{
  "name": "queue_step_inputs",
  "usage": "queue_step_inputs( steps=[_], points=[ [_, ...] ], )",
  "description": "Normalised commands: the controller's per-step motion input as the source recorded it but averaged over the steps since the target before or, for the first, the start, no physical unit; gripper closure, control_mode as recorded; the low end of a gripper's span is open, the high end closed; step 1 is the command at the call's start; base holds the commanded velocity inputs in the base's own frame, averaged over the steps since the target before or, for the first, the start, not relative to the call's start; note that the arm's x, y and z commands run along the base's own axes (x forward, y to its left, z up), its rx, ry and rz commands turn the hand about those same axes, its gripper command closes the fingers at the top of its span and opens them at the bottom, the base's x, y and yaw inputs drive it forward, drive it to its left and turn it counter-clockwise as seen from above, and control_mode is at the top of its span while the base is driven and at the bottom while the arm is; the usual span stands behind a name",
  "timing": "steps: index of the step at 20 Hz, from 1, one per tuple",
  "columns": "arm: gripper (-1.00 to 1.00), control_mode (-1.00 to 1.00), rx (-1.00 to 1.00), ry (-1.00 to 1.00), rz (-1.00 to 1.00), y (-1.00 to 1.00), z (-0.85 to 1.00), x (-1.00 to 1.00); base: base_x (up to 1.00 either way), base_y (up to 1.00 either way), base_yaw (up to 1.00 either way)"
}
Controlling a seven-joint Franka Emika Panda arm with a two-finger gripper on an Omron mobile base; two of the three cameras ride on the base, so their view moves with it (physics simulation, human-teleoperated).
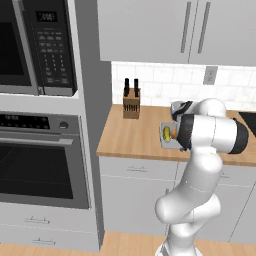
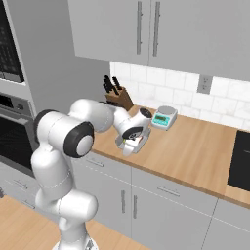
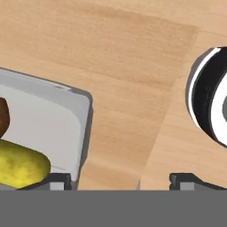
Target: Take the meat container that has the fish and place it on the second highest rack of the freezer. Then take the vegetable container that has the onion and cucumber and place it on the highest rack of the freezer.
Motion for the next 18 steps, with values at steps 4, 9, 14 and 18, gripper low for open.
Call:
queue_step_inputs(
  steps=[4, 9, 14, 18],
  points=[
    [-1.0, -1.0, 0.0, 0.0, 0.0, 0.0, -0.21, 0.09, 0.0, 0.0, 0.0],
    [-1.0, -1.0, 0.0, 0.0, 0.0, 0.0, -0.21, 0.0, 0.0, 0.0, 0.0],
    [-1.0, -1.0, -0.01, -0.04, 0.0, 0.0, -0.03, -0.01, 0.0, 0.0, 0.0],
    [-1.0, -1.0, 0.0, -0.04, 0.0, -0.08, 0.08, 0.04, 0.0, 0.0, 0.0]
  ],
)
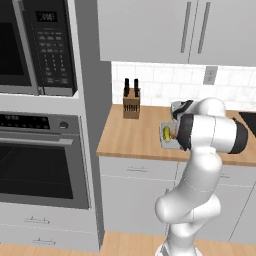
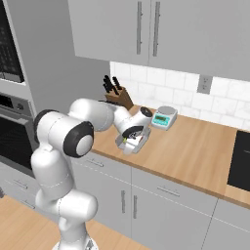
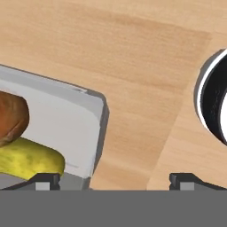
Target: Take the meat container that has the fish and place it on the second highest rack of the freezer. Then take the vegetable container that has the onion and cucumber and place it on the highest rack of the freezer.
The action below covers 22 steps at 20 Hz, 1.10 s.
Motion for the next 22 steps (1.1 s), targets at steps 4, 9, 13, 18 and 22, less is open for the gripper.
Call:
queue_step_inputs(
  steps=[4, 9, 13, 18, 22],
  points=[
    [-1.0, -1.0, 0.0, 0.04, 0.0, -0.23, -0.06, 0.41, 0.0, 0.0, 0.0],
    [-1.0, -1.0, 0.0, 0.22, 0.01, -0.18, -0.64, 0.82, 0.0, 0.0, 0.0],
    [-1.0, -1.0, 0.0, 0.2, 0.05, 0.0, -0.98, 0.38, 0.0, 0.0, 0.0],
    [1.0, -1.0, -0.06, 0.03, 0.09, 0.22, -0.97, -0.26, 0.0, 0.0, 0.0],
    [1.0, -1.0, 0.01, 0.0, 0.21, 0.11, -0.85, -0.91, 0.0, 0.0, 0.0]
  ],
)
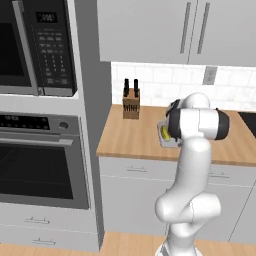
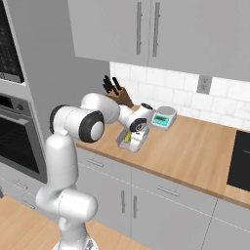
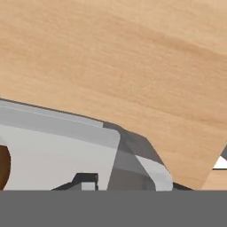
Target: Take the meat container that has the fish and place it on the second highest rack of the freezer. Then take the vegetable container that has the onion and cucumber and place it on the highest rack of the freezer.
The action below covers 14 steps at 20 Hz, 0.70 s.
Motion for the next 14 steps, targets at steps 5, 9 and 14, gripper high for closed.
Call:
queue_step_inputs(
  steps=[5, 9, 14],
  points=[
    [1.0, -1.0, 0.14, 0.0, 0.28, -0.09, -0.43, -0.51, 0.0, 0.0, 0.0],
    [1.0, -1.0, 0.08, -0.01, 0.37, -0.33, 0.31, -0.18, 0.0, 0.0, 0.0],
    [1.0, -1.0, -0.17, -0.2, 0.64, -0.06, 0.97, -0.4, 0.0, 0.0, 0.0]
  ],
)
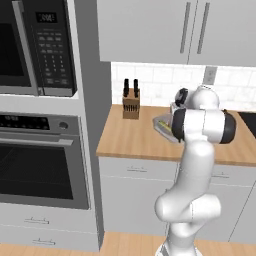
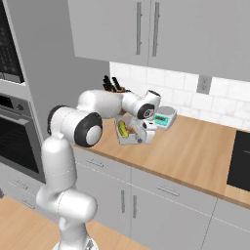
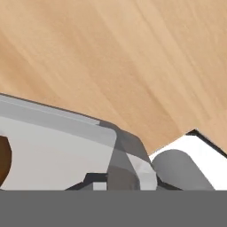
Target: Take the meat container that has the fish and place it on the second highest rack of the freezer. Then take the vegetable container that has the onion and cucumber and place it on the highest rack of the freezer.
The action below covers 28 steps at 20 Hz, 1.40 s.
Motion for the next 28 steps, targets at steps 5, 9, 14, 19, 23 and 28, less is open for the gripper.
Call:
queue_step_inputs(
  steps=[5, 9, 14, 19, 23, 28],
  points=[
    [1.0, -1.0, -0.26, -0.29, 0.61, 0.0, 1.0, -0.55, 0.0, 0.0, 0.0],
    [1.0, -1.0, -0.01, -0.32, 0.41, 0.0, 0.81, -0.93, 0.0, 0.0, 0.0],
    [1.0, -1.0, -0.13, -0.27, 0.47, 0.18, 1.0, -0.62, 0.0, 0.0, 0.0],
    [1.0, -1.0, -0.06, -0.24, 0.43, 0.27, 1.0, -0.8, 0.0, 0.0, 0.0],
    [1.0, -1.0, -0.01, -0.18, 0.41, 0.39, 1.0, -0.69, 0.0, 0.0, 0.0],
    [1.0, -1.0, -0.01, -0.15, 0.38, 0.37, 0.82, -0.7, 0.0, 0.0, 0.0]
  ],
)
